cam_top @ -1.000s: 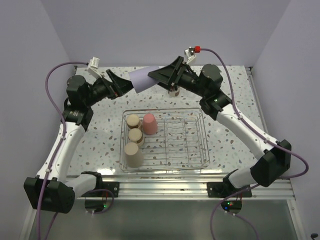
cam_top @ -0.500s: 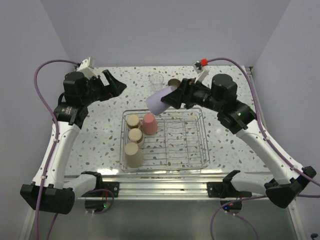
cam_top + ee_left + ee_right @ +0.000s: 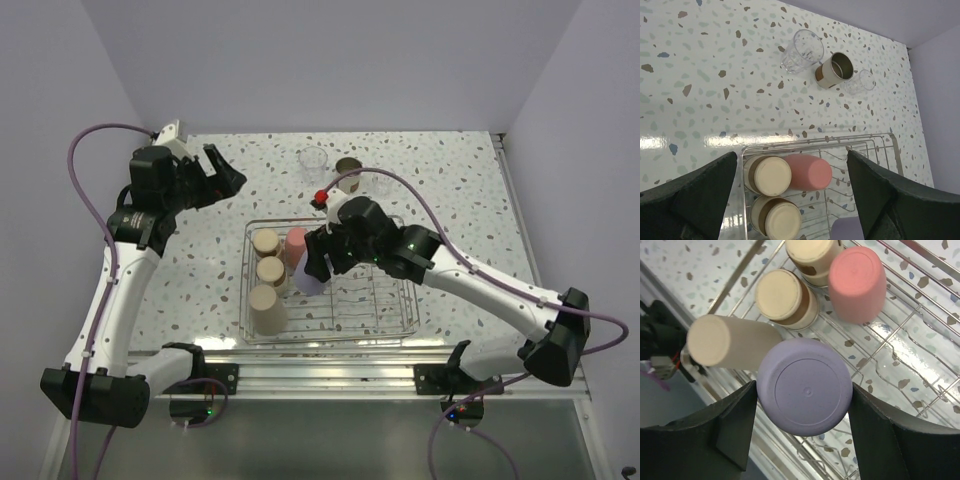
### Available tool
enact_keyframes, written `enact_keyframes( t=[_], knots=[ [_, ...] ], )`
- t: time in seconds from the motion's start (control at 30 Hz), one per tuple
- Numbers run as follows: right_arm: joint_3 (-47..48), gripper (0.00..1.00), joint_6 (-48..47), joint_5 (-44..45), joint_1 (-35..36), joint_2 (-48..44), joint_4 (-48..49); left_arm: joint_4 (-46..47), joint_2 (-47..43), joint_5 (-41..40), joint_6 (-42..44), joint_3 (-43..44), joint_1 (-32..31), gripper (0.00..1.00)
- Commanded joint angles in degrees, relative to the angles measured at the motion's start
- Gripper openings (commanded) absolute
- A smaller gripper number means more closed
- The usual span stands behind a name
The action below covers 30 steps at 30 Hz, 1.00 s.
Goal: Load the cups into the dish rack
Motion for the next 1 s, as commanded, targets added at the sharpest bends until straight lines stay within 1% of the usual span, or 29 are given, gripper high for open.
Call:
enact_keyframes(
  t=[0.0, 0.2, 0.3, 0.57, 0.97],
  knots=[
    [0.0, 0.00, -3.6, 5.2, 1.1, 2.2, 2.7, -1.3, -1.3, -1.2, 0.3, 0.8, 0.2, 0.94],
    [0.3, 0.00, -4.2, 9.8, 2.3, 6.1, 3.7, -3.6, -2.8, -2.6, 0.9, 1.6, 0.2, 0.94],
    [-1.5, 0.00, -4.2, 11.8, 2.8, 7.2, 5.4, -4.5, -3.1, -3.4, 1.1, 1.7, 0.2, 0.94],
    [-6.0, 0.00, -4.4, 16.0, 3.8, 10.8, 13.4, -4.8, -2.9, -3.2, 1.2, 1.6, 0.2, 0.93],
    [-6.5, 0.00, -5.3, 19.9, 4.0, 16.2, 17.7, -4.2, -1.6, -2.6, 1.3, 0.8, 0.2, 0.92]
  ],
)
